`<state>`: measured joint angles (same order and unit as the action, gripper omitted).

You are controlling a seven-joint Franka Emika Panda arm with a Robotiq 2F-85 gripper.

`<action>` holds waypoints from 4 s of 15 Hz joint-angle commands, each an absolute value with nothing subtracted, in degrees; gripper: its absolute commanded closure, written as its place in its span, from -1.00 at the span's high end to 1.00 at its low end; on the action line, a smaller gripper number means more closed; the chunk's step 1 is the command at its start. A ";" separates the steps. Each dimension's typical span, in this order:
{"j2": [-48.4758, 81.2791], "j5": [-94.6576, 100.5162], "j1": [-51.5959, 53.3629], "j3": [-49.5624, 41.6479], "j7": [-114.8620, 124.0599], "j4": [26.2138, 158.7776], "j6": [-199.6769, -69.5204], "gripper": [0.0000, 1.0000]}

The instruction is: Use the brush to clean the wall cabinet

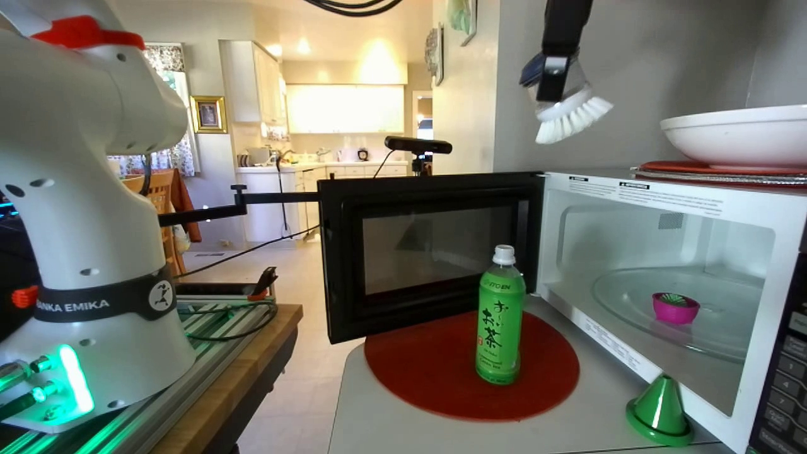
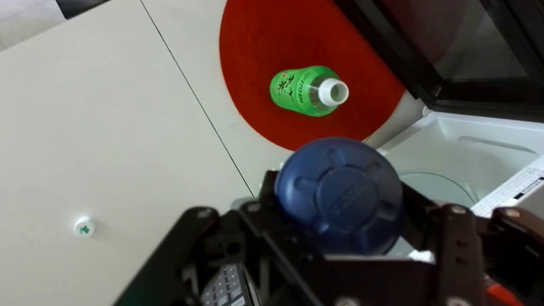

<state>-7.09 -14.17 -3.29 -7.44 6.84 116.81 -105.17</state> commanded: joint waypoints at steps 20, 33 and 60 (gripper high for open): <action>2.61 -15.74 -8.28 -8.90 5.67 130.75 -124.84 -0.29; 10.37 -17.94 -10.33 -9.44 6.72 130.28 -128.47 0.21; 28.94 -23.05 -12.46 -6.99 8.43 118.50 -124.49 -0.29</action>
<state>27.14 -21.24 -10.90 -8.02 9.23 120.83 -126.98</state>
